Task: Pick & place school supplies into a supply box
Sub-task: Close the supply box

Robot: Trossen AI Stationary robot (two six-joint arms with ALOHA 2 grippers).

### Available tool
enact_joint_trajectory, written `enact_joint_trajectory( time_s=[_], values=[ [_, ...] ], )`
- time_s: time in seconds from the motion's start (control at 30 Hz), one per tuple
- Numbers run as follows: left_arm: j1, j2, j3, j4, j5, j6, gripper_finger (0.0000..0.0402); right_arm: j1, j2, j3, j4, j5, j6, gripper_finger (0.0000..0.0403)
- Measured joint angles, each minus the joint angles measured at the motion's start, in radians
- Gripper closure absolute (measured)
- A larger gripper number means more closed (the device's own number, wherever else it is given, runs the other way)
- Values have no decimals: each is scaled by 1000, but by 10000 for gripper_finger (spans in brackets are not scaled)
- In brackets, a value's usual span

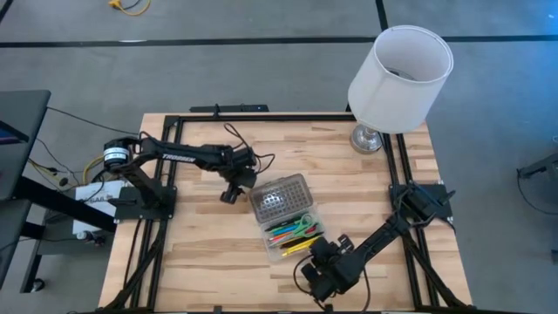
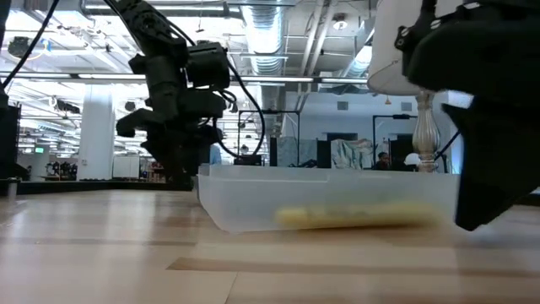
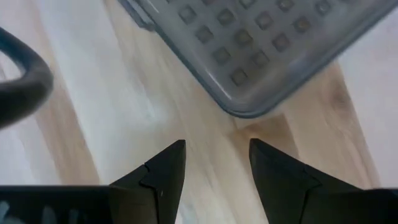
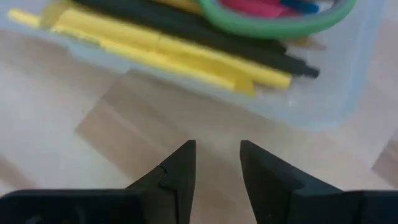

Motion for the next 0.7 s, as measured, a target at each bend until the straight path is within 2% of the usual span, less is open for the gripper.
enact_joint_trajectory(
  time_s=[0.17,0.37,0.7],
  values=[
    [20,13,1,57,44,21,228,22,-1,-9,4,-9,29,282],
    [14,88,2,105,87,18,228,2,-9,-56,8,-28,47,282],
    [-27,119,5,91,110,10,228,-49,-9,-74,-4,-33,-96,282]
  ],
)
